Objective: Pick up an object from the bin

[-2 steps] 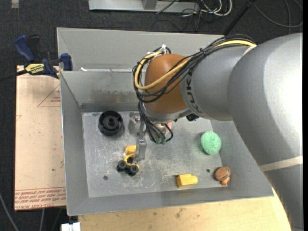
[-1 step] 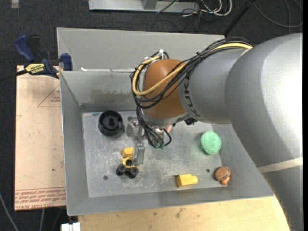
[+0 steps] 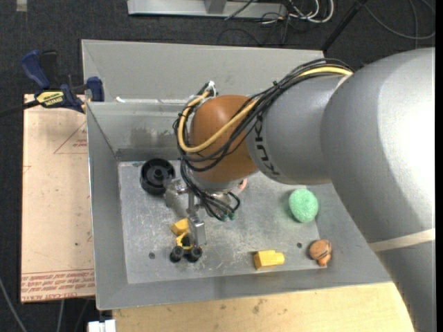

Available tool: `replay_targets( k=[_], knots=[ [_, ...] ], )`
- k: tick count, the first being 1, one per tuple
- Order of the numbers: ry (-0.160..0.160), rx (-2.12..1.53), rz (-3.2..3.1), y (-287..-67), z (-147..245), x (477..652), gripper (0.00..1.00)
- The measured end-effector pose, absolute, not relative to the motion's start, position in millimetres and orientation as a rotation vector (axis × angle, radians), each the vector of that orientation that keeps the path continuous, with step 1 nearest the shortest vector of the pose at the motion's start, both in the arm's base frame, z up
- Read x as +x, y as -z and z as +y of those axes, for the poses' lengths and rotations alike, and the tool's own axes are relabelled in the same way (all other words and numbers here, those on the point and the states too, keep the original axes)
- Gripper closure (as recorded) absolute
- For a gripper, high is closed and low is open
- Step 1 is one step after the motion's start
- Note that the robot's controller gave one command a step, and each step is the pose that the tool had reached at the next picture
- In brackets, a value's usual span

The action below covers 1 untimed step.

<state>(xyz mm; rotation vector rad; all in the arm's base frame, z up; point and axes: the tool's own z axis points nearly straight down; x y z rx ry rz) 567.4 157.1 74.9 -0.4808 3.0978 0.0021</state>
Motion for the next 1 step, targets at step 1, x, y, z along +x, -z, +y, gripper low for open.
replay_targets(
  k=[1],
  knots=[
    [-0.003, -0.344, 3.122, -70.1, 156.8, 546.7, 1.0]
  ],
)
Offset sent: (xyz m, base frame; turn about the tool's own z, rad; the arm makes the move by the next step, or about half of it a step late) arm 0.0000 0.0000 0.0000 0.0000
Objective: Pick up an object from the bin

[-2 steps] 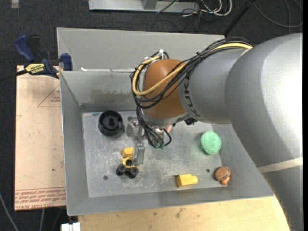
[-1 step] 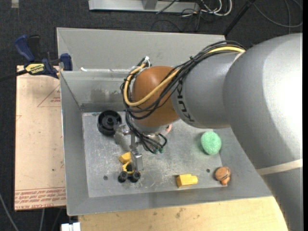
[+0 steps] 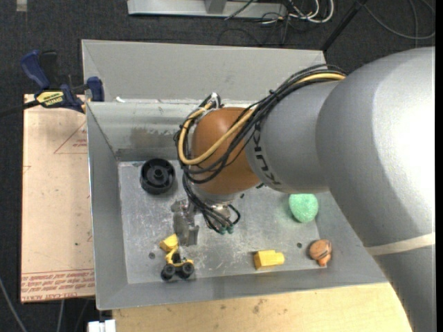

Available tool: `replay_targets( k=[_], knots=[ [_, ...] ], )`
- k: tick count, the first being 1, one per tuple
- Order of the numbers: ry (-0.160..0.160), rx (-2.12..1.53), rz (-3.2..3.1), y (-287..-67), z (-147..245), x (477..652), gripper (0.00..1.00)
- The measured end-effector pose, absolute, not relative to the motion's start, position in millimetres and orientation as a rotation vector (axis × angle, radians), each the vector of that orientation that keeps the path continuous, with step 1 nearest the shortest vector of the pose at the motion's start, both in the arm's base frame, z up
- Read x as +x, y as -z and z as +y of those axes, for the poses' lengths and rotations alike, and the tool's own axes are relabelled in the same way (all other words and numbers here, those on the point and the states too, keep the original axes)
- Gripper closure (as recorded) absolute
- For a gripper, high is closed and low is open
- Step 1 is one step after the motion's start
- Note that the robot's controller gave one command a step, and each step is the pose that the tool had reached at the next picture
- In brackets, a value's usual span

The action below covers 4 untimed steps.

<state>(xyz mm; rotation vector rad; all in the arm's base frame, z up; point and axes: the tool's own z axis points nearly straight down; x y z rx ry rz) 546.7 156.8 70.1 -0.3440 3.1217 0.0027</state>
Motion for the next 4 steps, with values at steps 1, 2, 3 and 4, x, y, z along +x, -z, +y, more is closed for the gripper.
replay_targets(
  k=[1, 2, 3, 4],
  knots=[
    [-0.003, -0.342, 3.122, -70, 157, 546.7, 0.0],
    [-0.003, -0.342, 3.122, -70, 157, 546.8, 0.0],
    [0.001, -0.48, 3.103, -70, 167, 538.7, 0.0],
    [-0.003, -0.697, 3.061, -70, 178, 481.4, 1.0]
  ],
)
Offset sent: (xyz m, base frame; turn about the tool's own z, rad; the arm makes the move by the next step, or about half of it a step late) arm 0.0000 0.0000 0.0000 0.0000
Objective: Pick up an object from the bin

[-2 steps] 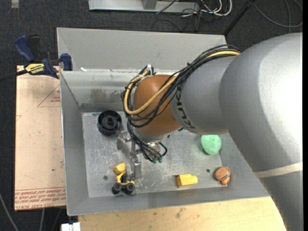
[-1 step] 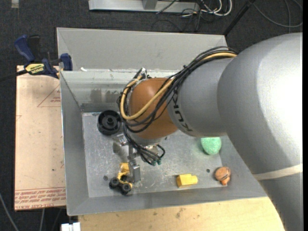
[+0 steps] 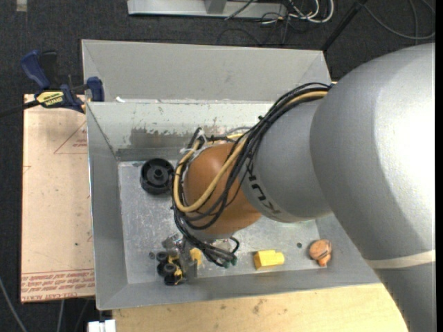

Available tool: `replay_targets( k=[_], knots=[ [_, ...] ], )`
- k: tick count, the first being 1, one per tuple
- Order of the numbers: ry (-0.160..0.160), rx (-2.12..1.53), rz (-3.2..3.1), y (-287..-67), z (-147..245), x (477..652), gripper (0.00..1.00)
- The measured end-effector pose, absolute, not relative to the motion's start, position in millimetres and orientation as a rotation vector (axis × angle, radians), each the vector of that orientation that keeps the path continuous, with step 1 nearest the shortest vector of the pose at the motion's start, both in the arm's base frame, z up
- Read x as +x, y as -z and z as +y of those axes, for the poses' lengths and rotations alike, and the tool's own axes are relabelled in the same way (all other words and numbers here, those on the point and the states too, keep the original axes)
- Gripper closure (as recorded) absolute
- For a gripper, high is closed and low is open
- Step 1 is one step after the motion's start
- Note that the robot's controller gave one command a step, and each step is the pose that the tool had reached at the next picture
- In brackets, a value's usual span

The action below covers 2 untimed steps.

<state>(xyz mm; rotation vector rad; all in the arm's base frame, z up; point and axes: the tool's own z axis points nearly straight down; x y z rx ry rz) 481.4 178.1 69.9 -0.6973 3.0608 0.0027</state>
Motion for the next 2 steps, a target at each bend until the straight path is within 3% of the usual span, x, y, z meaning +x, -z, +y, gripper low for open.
replay_targets(
  k=[1, 2],
  knots=[
    [-0.003, -0.697, 3.061, -70, 178, 481.4, 1.0],
    [-0.001, -0.735, 3.06, -120, 177, 481.9, 1.0]
  ],
)
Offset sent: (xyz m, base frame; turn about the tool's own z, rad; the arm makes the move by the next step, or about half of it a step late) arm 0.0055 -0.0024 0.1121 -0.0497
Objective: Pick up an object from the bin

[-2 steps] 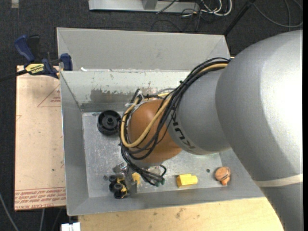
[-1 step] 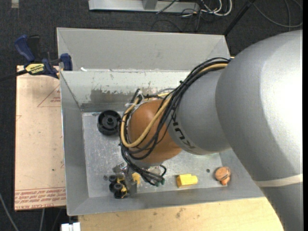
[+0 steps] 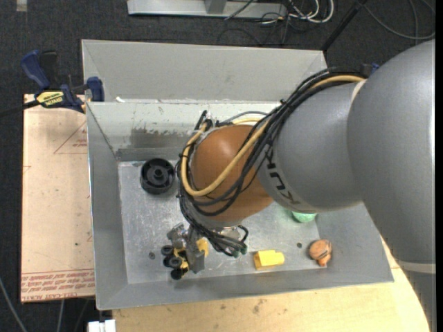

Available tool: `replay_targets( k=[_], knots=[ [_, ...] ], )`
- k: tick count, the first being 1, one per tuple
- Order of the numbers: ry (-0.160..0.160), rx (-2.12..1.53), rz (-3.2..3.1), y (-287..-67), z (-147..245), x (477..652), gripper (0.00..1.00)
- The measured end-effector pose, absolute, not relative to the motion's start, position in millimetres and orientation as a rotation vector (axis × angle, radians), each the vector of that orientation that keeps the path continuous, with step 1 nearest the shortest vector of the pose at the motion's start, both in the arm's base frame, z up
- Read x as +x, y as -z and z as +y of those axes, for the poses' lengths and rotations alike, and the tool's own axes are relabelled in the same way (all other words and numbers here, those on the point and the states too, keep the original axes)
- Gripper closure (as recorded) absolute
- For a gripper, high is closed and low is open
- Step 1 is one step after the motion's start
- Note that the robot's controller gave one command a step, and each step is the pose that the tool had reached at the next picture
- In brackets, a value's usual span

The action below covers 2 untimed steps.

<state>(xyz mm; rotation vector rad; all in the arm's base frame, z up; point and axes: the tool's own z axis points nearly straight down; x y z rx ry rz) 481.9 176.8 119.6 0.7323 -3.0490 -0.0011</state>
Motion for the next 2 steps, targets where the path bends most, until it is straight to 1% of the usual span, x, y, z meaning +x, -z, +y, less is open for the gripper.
replay_targets(
  k=[1, 2],
  knots=[
    [0.003, 0.763, -3.067, -121, 176, 531.3, 1.0],
    [0.002, 0.823, -3.045, -280, 172, 522.1, 1.0]
  ],
)
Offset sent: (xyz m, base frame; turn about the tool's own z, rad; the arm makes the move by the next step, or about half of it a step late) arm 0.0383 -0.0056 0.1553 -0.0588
